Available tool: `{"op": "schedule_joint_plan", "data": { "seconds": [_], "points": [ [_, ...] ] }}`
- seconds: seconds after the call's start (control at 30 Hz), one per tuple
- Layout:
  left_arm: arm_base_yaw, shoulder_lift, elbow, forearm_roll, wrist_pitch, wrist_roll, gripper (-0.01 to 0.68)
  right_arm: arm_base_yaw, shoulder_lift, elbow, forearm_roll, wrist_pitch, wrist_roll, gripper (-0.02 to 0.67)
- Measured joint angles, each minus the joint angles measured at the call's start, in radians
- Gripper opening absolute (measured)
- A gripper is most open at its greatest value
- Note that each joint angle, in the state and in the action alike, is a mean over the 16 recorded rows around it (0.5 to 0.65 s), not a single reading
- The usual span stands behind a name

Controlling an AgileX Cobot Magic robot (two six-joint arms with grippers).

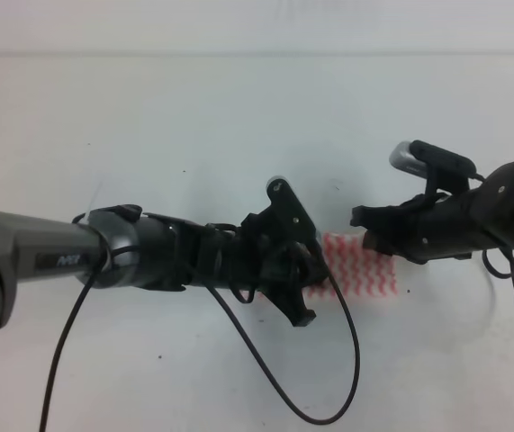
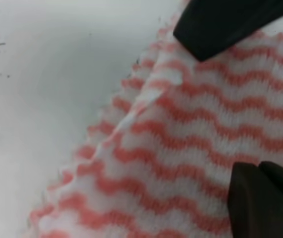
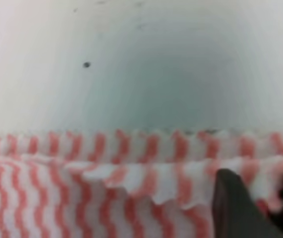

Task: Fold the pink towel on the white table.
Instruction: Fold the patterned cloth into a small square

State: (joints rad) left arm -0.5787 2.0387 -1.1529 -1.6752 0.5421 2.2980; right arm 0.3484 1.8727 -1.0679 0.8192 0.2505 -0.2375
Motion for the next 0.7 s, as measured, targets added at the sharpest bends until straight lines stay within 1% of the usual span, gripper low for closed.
{"op": "schedule_joint_plan", "data": {
  "seconds": [0.17,0.27,0.43,0.7],
  "points": [
    [0.0,0.0,0.0,0.001,-0.001,-0.002,-0.004,-0.018,-0.001,0.0,0.007,-0.001,0.001,0.207],
    [0.0,-0.001,0.0,0.001,0.0,-0.004,-0.004,-0.025,-0.001,0.0,0.012,-0.012,0.001,0.237],
    [0.0,0.001,0.0,0.002,-0.002,-0.006,-0.004,-0.028,-0.001,-0.004,0.019,-0.038,0.001,0.261],
    [0.0,-0.008,0.0,0.002,-0.011,0.0,-0.004,-0.028,0.0,-0.051,0.005,-0.02,0.001,0.265]
  ]
}}
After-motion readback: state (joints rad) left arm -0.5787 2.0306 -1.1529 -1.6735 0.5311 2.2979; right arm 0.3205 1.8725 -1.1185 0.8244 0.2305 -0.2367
